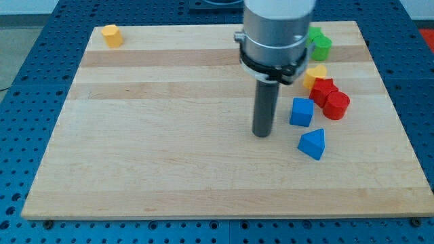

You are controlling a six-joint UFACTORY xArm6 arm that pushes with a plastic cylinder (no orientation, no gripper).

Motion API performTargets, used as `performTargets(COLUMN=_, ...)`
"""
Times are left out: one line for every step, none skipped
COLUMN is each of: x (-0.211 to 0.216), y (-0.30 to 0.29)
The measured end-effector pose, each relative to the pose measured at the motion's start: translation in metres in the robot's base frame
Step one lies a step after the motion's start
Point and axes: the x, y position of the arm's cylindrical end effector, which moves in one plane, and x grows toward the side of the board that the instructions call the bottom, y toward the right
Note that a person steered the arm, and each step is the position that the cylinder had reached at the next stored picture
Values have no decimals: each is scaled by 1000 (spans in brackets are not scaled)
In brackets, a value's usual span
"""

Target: Move the blue cube to the left of the yellow heart

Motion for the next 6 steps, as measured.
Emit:
performTargets(x=-5, y=53)
performTargets(x=-32, y=82)
performTargets(x=-77, y=43)
performTargets(x=-126, y=-18)
performTargets(x=-163, y=-53)
performTargets(x=-139, y=-54)
